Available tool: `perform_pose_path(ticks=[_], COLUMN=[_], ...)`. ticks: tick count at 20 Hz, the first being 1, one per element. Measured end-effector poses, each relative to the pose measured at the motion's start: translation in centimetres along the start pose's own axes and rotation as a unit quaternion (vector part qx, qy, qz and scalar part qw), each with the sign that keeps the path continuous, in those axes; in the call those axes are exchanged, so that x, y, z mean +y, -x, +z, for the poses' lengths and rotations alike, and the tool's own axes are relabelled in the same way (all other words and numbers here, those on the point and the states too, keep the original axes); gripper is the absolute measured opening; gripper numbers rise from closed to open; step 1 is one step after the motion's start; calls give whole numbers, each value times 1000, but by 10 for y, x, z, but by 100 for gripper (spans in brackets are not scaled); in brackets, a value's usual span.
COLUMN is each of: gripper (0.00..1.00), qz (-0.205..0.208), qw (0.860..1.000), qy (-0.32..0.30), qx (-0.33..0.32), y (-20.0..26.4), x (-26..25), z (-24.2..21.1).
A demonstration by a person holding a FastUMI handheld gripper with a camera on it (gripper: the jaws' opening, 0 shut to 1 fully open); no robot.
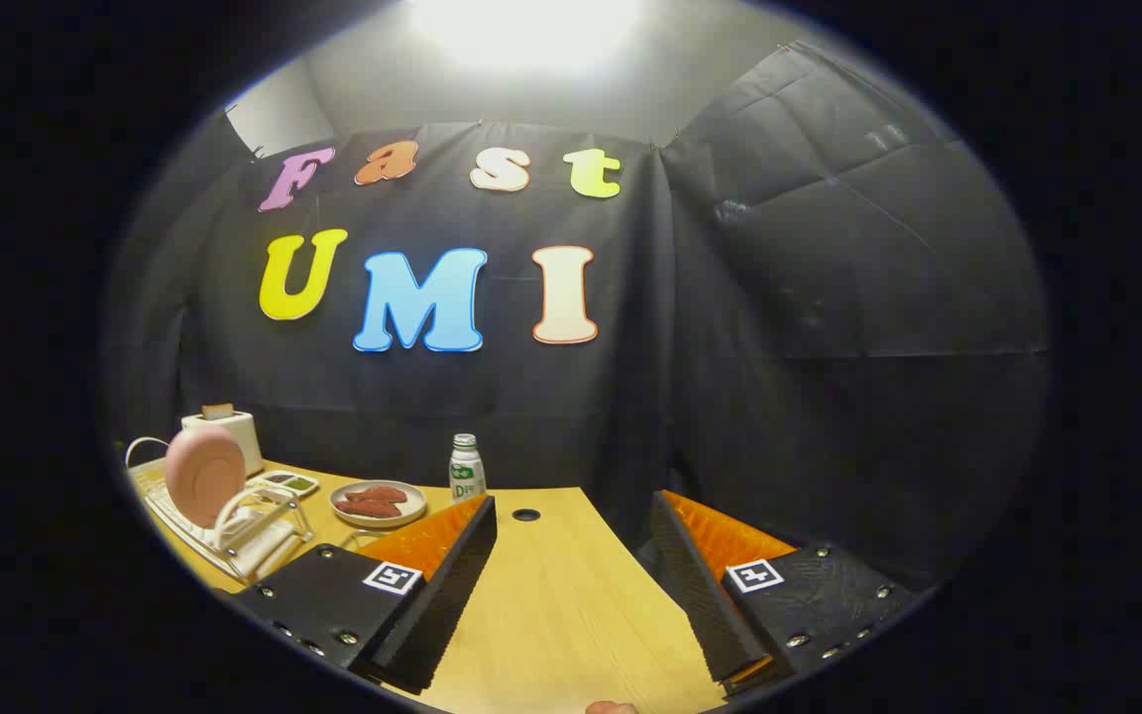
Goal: Take the plate from the dish rack, then take the spoon from the basket and place it into the plate.
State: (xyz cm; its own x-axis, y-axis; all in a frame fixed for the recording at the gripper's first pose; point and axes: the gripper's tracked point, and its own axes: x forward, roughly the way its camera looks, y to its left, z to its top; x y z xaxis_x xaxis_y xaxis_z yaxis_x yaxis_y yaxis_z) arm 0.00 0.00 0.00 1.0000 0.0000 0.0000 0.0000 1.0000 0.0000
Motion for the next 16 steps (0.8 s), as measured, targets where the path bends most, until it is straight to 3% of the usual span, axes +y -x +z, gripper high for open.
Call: perform_pose_path(ticks=[7,16], gripper=[96,96], qz=[70,220], qw=[996,973], qy=[-30,-36], qx=[-36,-65], y=[52,77], x=[114,257], z=[81,136])
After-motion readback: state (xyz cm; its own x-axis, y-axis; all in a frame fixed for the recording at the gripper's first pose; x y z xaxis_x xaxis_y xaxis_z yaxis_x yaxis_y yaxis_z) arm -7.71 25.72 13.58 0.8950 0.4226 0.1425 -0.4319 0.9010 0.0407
